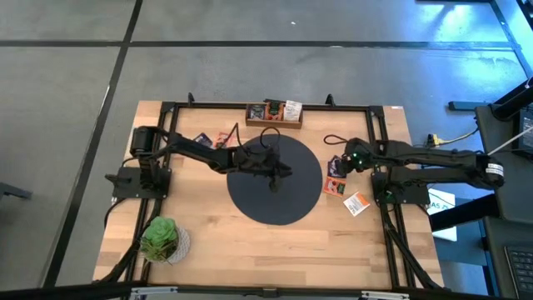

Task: Pick & Place Tea
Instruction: Put the purple tea bag into the left section of the wooden organizer

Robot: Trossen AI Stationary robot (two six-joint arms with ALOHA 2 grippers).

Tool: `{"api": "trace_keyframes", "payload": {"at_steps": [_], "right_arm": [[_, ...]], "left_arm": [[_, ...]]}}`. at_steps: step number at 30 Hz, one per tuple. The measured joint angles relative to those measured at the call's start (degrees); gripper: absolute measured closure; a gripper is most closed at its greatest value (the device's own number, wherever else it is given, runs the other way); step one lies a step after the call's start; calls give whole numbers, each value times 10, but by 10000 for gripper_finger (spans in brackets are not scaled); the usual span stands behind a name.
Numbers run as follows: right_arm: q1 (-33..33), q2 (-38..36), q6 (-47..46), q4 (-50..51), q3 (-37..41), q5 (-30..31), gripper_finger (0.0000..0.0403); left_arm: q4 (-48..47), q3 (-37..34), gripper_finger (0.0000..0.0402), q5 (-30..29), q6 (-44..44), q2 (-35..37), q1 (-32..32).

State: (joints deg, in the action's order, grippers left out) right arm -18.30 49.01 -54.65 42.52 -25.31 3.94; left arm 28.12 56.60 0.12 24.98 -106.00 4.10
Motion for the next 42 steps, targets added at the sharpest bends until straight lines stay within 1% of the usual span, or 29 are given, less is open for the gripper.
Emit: {"api": "trace_keyframes", "payload": {"at_steps": [2,4,12,16,21,23,27,30,32,34,37,40,42], "right_arm": [[-5,1,-8,-5,15,29,204],[-11,1,-8,-15,29,45,208],[-34,1,-12,-78,86,47,226],[-42,0,-25,-103,111,59,233],[-48,-1,-31,-122,117,63,235],[-48,0,-9,-124,118,65,235],[-48,1,72,-136,119,59,235],[-49,1,114,-143,120,54,235],[-49,1,115,-144,120,54,235],[-47,1,116,-146,120,53,235],[-39,2,116,-157,120,53,235],[-28,2,114,-171,121,46,235],[-22,2,114,-185,121,43,235]], "left_arm": [[-3,0,306,0,7,-1,-2],[-3,0,306,-2,9,-1,-4],[0,0,306,-1,8,0,-4],[0,0,306,-1,8,0,-4],[0,0,306,-2,8,0,-4],[0,0,306,-5,8,0,-4],[0,0,306,-8,10,0,-2],[0,0,306,-32,11,0,-2],[0,0,306,-51,13,0,-2],[3,0,306,-64,32,-1,-2],[13,2,306,-67,71,-15,-2],[13,23,306,-59,121,-48,-2],[18,51,306,-45,147,-77,-2]]}}
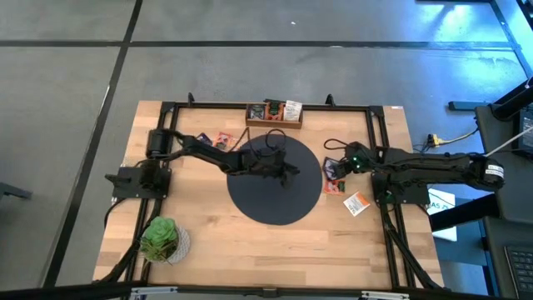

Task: Pick & Place Tea
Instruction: Put the purple tea bag into the left section of the wooden organizer

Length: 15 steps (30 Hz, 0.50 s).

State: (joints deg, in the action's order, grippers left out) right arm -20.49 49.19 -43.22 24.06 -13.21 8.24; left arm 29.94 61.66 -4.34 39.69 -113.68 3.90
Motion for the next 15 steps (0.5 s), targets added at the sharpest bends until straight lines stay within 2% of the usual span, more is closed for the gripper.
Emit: {"api": "trace_keyframes", "payload": {"at_steps": [8,15], "right_arm": [[22,28,-28,-38,0,-5,235],[37,70,-30,-57,-4,7,235]], "left_arm": [[-1,126,306,21,61,-105,8],[-1,207,306,116,129,-171,26]]}}
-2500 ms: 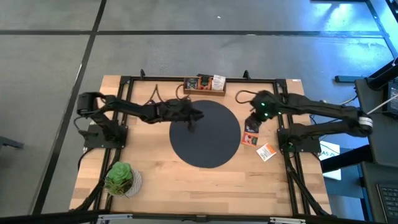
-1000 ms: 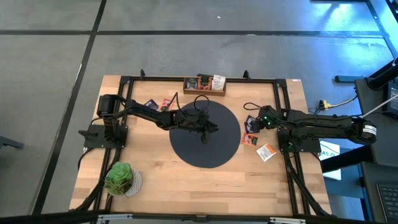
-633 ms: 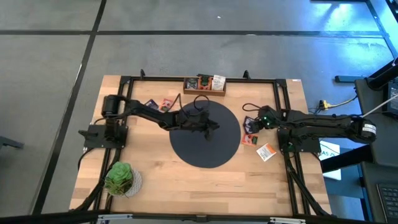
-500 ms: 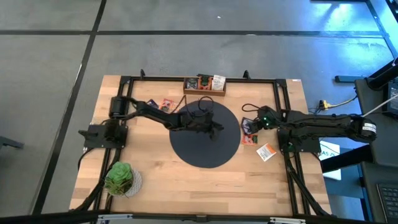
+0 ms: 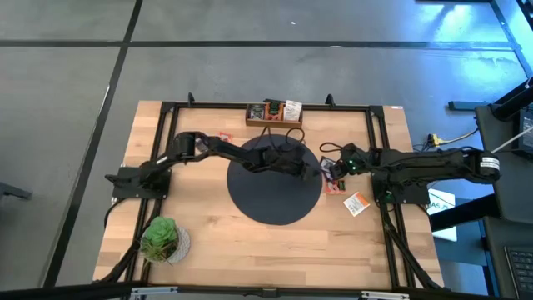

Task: Pick & Place Tea
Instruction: Put the purple tea bag into the left section of the wooden organizer

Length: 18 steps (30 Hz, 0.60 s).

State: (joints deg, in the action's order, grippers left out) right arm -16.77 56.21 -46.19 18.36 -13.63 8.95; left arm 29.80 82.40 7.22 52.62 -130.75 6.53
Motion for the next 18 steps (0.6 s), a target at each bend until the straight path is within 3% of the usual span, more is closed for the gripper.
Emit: {"api": "trace_keyframes", "payload": {"at_steps": [6,18], "right_arm": [[2,6,7,-35,3,2,235],[2,6,28,-40,3,2,235]], "left_arm": [[1,45,306,7,10,-26,0],[0,51,306,9,29,-26,16]]}}
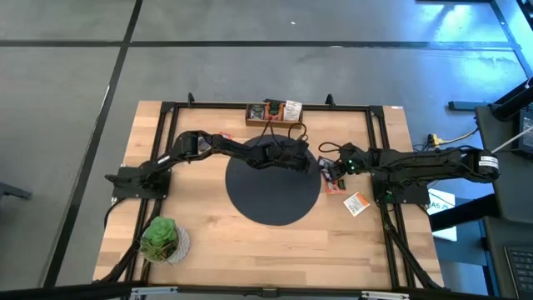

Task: Pick & Place Tea
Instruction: Put the purple tea bag into the left section of the wooden organizer

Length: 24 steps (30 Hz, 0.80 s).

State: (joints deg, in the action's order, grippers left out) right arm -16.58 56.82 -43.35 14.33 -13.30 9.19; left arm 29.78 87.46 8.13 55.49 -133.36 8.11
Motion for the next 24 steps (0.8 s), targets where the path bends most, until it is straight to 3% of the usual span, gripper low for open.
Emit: {"api": "trace_keyframes", "payload": {"at_steps": [4,10,15,24], "right_arm": [[0,0,-1,0,0,0,235],[0,0,-28,-4,0,-5,235],[0,0,-13,-7,0,-10,235],[0,0,-13,-18,0,-18,235]], "left_arm": [[-11,0,306,-9,23,0,4],[-114,0,313,-26,50,0,11],[-120,0,327,-57,53,0,13],[-139,6,353,-42,42,0,22]]}}
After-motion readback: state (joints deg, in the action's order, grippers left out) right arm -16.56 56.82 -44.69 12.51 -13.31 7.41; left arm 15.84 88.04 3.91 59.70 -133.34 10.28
